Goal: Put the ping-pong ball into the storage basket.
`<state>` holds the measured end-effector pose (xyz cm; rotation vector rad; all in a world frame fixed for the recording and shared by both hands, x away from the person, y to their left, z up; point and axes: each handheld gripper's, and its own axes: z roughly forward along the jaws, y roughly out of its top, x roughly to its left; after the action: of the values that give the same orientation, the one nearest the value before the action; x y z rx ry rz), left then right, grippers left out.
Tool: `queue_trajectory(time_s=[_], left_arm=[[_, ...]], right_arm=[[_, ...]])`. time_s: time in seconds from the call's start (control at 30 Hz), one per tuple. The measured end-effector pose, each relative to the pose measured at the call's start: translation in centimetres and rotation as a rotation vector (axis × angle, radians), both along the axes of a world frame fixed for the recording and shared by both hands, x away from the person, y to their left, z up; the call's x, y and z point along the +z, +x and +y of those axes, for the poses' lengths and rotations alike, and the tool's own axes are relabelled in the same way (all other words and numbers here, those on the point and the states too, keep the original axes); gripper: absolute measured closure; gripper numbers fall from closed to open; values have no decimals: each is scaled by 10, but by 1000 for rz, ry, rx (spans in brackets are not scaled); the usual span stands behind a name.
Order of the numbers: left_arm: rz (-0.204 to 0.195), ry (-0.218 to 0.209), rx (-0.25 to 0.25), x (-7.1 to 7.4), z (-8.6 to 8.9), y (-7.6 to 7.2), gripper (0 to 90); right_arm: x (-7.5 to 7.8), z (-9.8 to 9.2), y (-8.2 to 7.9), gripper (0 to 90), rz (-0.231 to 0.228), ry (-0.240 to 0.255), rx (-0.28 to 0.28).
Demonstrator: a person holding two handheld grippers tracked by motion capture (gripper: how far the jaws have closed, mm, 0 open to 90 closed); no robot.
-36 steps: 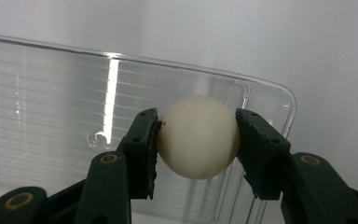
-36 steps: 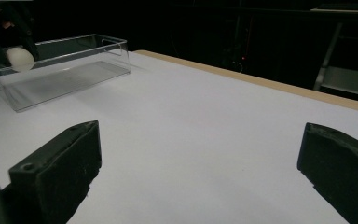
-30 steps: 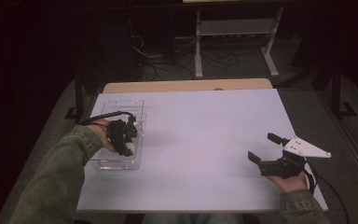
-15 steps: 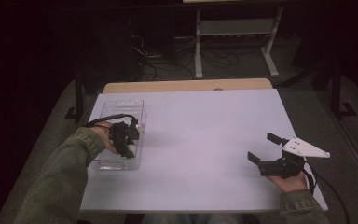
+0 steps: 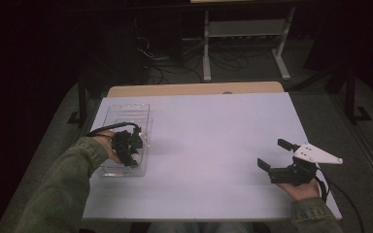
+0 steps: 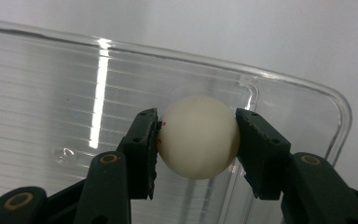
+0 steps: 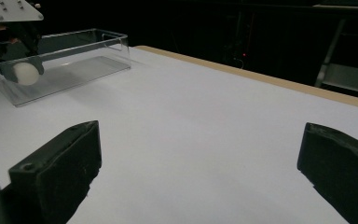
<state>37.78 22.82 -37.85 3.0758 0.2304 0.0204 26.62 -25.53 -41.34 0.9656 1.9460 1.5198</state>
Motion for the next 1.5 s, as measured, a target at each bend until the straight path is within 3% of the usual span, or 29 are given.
queue_trajectory(time_s=[0.3, 0.43, 0.53, 0.7, 1.1, 1.33, 1.5], left_arm=[[-5, -10, 15, -3, 1, 1, 501], [-27, -6, 42, -1, 2, 2, 471], [-58, -2, 60, -1, 1, 2, 427], [-49, -37, 95, 4, 4, 4, 364], [-91, -96, 168, 17, 11, 8, 133], [-94, -106, 190, 20, 12, 6, 10], [-106, -122, 198, 22, 13, 6, 0]], right_arm=[[0, 0, 0, 0, 2, -1, 0], [0, 0, 0, 0, 4, -4, 1], [-1, 1, 1, 0, 11, -6, 6], [-1, 1, 1, 0, 16, -7, 8], [-1, 1, 1, 0, 17, -10, 10], [-1, 1, 0, 0, 18, -9, 9], [-1, 1, 0, 0, 18, -10, 9]])
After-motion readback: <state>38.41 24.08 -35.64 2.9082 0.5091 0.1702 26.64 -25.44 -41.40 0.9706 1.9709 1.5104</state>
